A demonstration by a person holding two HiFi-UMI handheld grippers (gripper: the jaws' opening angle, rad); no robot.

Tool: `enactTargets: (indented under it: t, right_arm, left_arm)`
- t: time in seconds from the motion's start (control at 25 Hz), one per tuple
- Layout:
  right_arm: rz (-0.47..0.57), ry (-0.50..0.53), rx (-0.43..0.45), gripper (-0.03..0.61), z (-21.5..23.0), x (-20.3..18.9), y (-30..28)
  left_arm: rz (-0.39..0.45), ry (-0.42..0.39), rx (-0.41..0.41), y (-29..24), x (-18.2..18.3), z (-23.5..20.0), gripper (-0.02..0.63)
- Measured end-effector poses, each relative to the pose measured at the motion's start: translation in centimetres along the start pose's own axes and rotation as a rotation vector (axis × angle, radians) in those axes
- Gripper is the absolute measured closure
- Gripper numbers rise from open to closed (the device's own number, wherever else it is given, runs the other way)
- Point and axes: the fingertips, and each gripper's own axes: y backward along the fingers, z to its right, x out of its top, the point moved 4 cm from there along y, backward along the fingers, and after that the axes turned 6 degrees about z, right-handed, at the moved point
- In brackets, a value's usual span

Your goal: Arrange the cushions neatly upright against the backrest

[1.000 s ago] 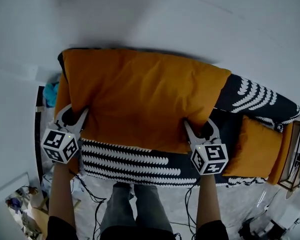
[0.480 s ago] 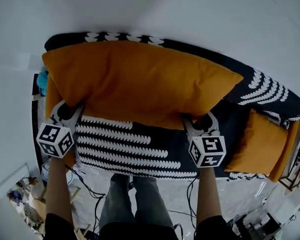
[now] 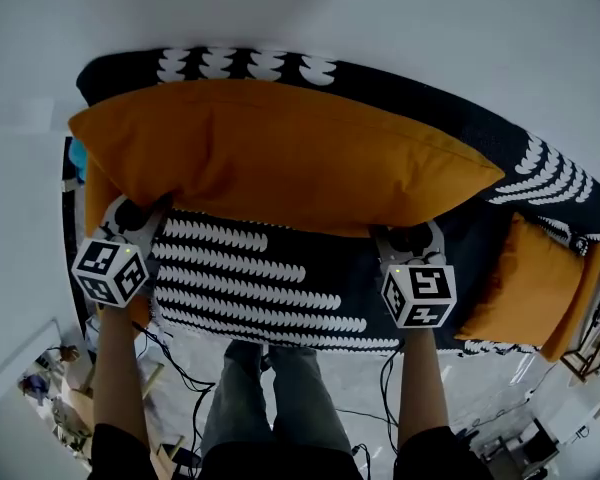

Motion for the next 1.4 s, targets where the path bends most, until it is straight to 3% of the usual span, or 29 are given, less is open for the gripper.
enactTargets:
  t: [0.44,0.72,0.84,1.0,1.4]
  right_arm:
    - [-0.020,-0.016,-0.053,0.235,0.8,-0.8,1.3]
    - [0.008,-0.055,-0.083,0.240,0.2,-1.3,4.8]
    - [0.030,-0.064,-0.100,0.267,-0.4,-1.1,6.6]
    - [0.072,-0.084,-0.123,0.359,-1.9,-0.7,9.2]
    - [0.155,-0.109,-0.117,0.479,-8.6,0.9,16.3]
  left_arm:
    - [-0.012,-0.015,0.020,0.8,-0.5,-0.7,0.347]
    - [0.006,0.038,0.054,4.5,-1.4,-0.6,0.366]
    - [0.020,0.037,0.056,6.6,-1.7,0.3,0.390]
    - [0.040,0.012,0.050,9.6,-1.7,1.8,0.424]
    - [0.175,0.010,0.023,17.7,0.7,5.7,0.536]
